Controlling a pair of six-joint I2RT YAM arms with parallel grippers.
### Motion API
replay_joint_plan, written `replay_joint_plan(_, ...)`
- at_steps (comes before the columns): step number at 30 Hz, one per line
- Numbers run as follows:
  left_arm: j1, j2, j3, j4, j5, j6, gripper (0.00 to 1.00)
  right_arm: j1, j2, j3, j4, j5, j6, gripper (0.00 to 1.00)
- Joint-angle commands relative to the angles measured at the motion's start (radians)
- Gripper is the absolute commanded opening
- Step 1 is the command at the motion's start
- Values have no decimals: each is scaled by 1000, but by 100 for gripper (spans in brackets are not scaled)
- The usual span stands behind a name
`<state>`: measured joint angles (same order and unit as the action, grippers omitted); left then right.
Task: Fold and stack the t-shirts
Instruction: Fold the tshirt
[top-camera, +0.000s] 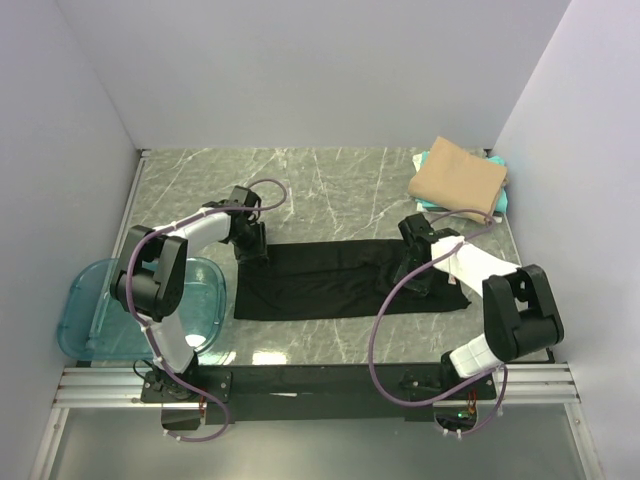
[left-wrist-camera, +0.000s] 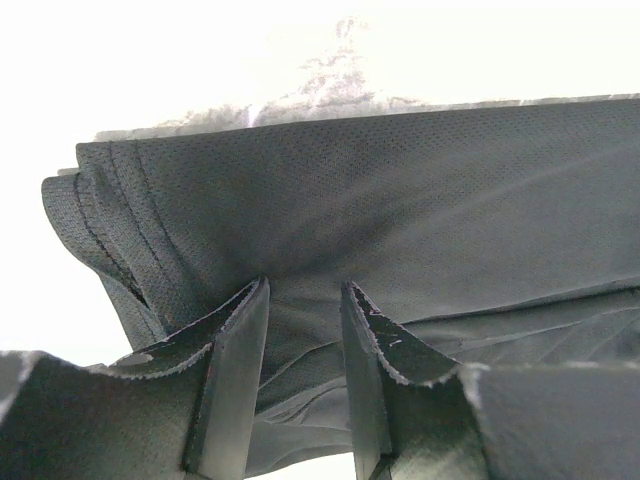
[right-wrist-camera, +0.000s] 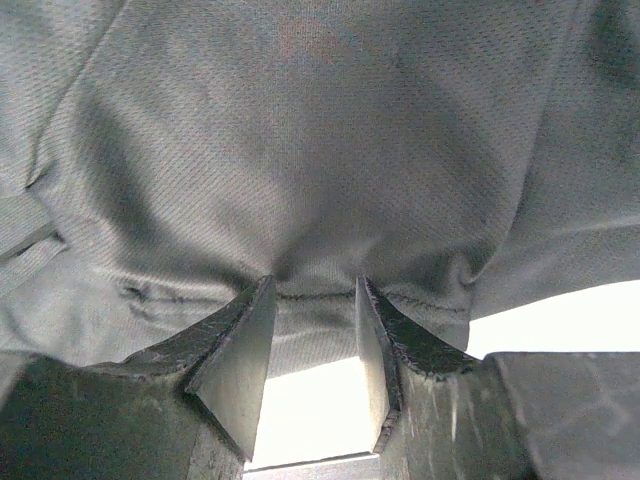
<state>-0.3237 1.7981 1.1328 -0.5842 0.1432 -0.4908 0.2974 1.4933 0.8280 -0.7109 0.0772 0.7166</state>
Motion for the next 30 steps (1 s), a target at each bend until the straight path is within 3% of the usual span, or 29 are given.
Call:
replay_joint_plan(1,9,-11,-10,-5,-20,34,41,-1,-65,14,-15,-2,14,45)
replay_joint_plan(7,11,-34,30,-11,-11,40,42,-53,-82,108,-64,41,-23,45)
replay_joint_plan(19,0,-8,159,-16,55,8,41,-188,80,241,-18,118,-83,45)
replay_joint_plan(30,0,50,64,61,116,-40,41,-233,245,316,25,141,-97,45)
